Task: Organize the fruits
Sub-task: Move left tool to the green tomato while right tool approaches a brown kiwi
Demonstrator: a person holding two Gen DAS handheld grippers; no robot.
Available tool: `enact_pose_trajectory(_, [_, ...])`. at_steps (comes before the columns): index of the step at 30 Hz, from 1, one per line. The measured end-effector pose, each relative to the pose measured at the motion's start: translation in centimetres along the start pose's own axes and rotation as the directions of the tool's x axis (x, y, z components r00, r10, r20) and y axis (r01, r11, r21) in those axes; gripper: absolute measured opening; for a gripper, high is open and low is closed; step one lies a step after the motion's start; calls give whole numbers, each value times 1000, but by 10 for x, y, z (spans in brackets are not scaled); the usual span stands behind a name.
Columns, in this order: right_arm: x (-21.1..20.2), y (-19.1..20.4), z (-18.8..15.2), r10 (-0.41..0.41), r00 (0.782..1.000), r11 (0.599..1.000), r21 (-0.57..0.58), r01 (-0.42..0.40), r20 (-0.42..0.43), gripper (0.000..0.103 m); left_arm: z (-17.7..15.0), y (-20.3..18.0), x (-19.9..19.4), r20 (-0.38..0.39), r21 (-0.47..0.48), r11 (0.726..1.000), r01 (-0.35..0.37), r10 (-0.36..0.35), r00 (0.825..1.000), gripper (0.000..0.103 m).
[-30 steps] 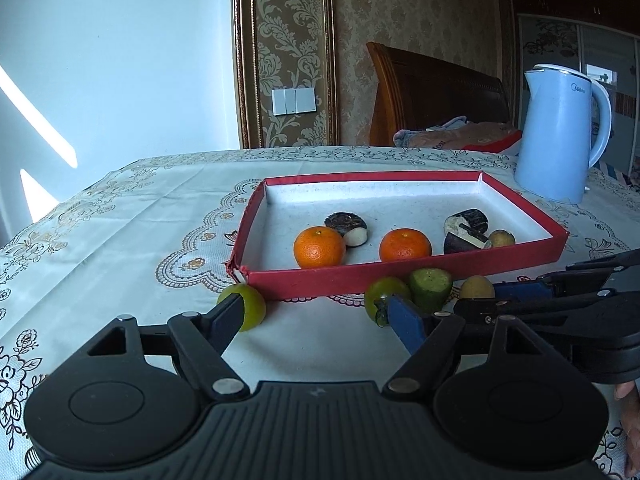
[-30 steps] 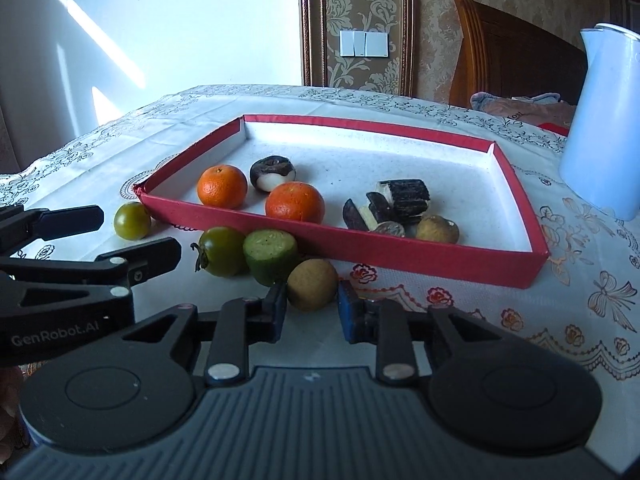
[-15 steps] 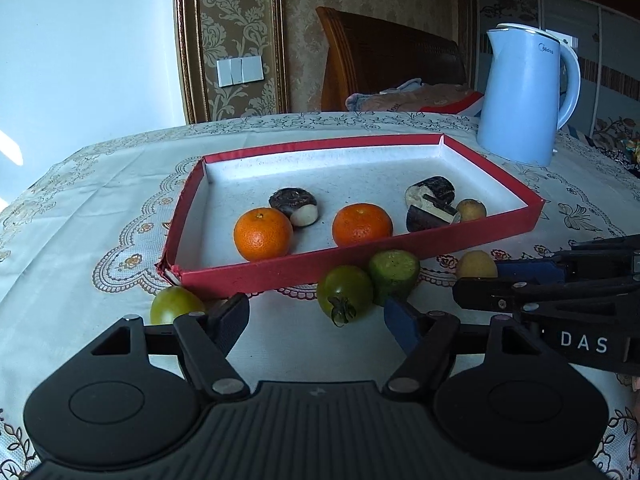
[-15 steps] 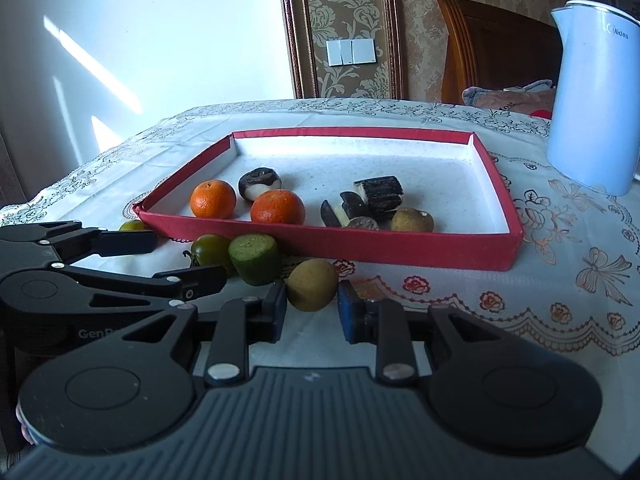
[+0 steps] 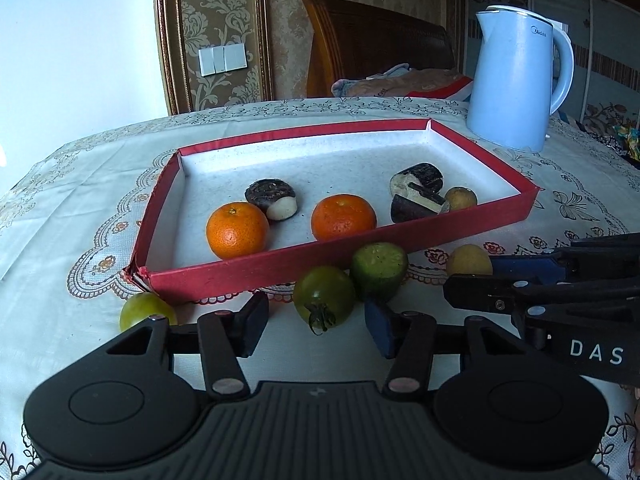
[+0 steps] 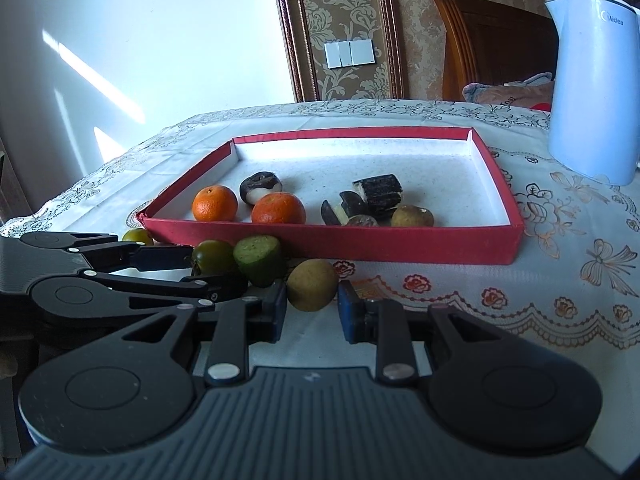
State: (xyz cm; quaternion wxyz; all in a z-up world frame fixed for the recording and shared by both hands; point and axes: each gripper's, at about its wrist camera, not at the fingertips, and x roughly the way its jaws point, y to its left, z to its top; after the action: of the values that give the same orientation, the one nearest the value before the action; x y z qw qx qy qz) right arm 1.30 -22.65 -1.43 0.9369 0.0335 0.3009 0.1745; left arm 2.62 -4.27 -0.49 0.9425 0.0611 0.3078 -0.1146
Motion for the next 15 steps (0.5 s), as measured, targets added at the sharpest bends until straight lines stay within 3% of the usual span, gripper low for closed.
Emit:
enact_pose_trajectory(2, [0, 0, 0, 1, 1000, 1000, 6, -1, 3, 26, -2, 1, -2, 4, -5, 1000, 29, -29, 1000, 40])
enact_pose_trajectory(6, [-1, -2, -1, 3, 1000, 1000, 17, -4, 7, 26, -4, 4, -4, 11, -30, 999, 35, -35, 999, 33])
enact_pose_trajectory(15, [-1, -6, -2, 8, 1000, 999, 43, -8, 13, 26, -6, 11, -12, 64, -80, 996, 28, -23, 998, 31])
